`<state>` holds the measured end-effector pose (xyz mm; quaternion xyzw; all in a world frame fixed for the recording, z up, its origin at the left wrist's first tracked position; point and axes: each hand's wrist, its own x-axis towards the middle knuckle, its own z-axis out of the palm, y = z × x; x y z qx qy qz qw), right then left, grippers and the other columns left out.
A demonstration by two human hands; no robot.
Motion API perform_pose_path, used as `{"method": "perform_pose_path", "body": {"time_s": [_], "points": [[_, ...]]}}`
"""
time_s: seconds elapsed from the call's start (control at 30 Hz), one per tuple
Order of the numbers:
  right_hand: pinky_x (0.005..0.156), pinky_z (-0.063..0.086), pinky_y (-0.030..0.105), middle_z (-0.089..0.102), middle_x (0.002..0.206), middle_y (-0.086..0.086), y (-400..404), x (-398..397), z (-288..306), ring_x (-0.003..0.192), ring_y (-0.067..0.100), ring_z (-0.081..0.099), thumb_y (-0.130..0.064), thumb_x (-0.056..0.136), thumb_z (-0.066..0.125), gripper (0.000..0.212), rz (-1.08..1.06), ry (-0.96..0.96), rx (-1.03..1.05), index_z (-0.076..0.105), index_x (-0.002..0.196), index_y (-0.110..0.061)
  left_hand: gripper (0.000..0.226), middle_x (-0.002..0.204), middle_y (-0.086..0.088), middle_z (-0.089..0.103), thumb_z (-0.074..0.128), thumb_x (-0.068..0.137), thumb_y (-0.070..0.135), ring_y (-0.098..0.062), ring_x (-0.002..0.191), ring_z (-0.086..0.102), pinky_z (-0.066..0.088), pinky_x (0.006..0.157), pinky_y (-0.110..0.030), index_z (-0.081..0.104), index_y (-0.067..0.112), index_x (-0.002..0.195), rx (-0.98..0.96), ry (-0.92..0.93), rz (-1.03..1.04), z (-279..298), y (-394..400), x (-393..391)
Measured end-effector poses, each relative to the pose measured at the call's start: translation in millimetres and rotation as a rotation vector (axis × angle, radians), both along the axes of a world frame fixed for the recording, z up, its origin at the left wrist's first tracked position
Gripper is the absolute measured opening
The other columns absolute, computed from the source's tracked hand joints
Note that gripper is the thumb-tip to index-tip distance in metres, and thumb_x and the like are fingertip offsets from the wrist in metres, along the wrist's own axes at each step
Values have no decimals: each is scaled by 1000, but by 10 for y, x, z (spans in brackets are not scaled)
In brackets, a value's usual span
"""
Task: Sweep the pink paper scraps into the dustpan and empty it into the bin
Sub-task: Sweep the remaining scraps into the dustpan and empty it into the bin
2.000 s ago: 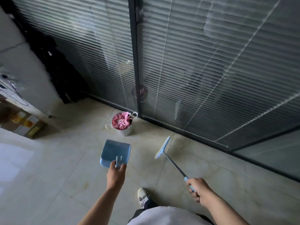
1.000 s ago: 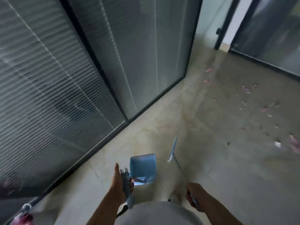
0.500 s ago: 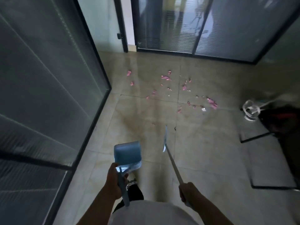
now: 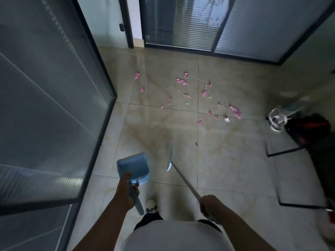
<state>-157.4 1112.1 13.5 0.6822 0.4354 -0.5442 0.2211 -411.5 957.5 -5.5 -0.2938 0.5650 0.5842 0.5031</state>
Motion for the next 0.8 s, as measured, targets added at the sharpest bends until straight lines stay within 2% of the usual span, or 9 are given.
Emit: {"method": "perform_pose_path", "body": {"time_s": [0.17, 0.2, 0.27, 0.37, 0.43, 0.53, 0.6, 0.7, 0.8], "points": [[75, 51, 33, 54, 68, 5, 110, -415, -40, 59, 17, 50, -11, 86, 53, 19, 166, 49, -83, 51, 67, -13, 30, 76, -9, 51, 54, 86, 26, -8, 32, 45, 38, 35, -13, 50, 14, 112, -79, 34, 89, 17, 45, -267], [71, 52, 31, 52, 66, 5, 161, -499, -52, 57, 16, 49, -10, 88, 51, 23, 209, 44, -92, 49, 65, -12, 28, 75, -8, 50, 53, 86, 26, -8, 32, 45, 38, 35, -13, 49, 13, 111, -95, 45, 102, 25, 75, -313], [52, 46, 25, 48, 63, 6, 289, -662, -96, 53, 15, 45, -4, 88, 48, 25, 201, 56, -133, 46, 64, -10, 30, 74, -8, 49, 53, 86, 26, -10, 40, 45, 38, 35, -13, 49, 13, 112, -116, 68, 129, 50, 149, -391], [42, 42, 21, 48, 63, 5, 524, -857, -232, 53, 14, 45, -2, 86, 51, 23, 215, 86, -180, 45, 66, -10, 34, 72, -6, 48, 54, 83, 29, -10, 39, 46, 38, 36, -13, 49, 13, 113, -143, 68, 166, 71, 276, -477], [44, 44, 21, 49, 64, 4, 776, -964, -351, 53, 14, 47, -2, 85, 54, 21, 238, 108, -207, 47, 67, -11, 32, 69, -5, 46, 53, 84, 30, -9, 32, 45, 38, 35, -13, 48, 13, 110, -148, 74, 186, 98, 469, -516], [51, 45, 25, 52, 69, 3, 1234, -1030, -489, 55, 14, 49, -4, 82, 57, 17, 303, 128, -251, 49, 70, -13, 19, 68, -4, 47, 51, 86, 27, -8, 32, 44, 37, 37, -13, 50, 13, 98, -161, 104, 185, 176, 820, -500], [50, 45, 22, 51, 70, 3, 1642, -1007, -538, 56, 13, 49, -4, 83, 57, 19, 365, 128, -257, 48, 69, -13, 13, 57, -4, 48, 49, 87, 26, -8, 30, 41, 36, 37, -12, 49, 14, 83, -197, 109, 198, 245, 1109, -461], [57, 45, 24, 52, 71, 3, 2287, -937, -568, 59, 14, 48, -4, 82, 58, 18, 424, 133, -235, 50, 68, -13, 20, 41, -1, 43, 47, 88, 24, -8, 26, 38, 35, 35, -11, 43, 14, 72, -236, 120, 242, 338, 1568, -433], [43, 37, 24, 52, 54, 6, 2928, -825, -616, 46, 17, 42, 5, 82, 55, 19, 369, 150, -240, 54, 65, -4, 21, 50, -1, 37, 44, 87, 22, -8, 25, 35, 35, 35, -10, 36, 16, 69, -254, 155, 293, 387, 2021, -409]]}}
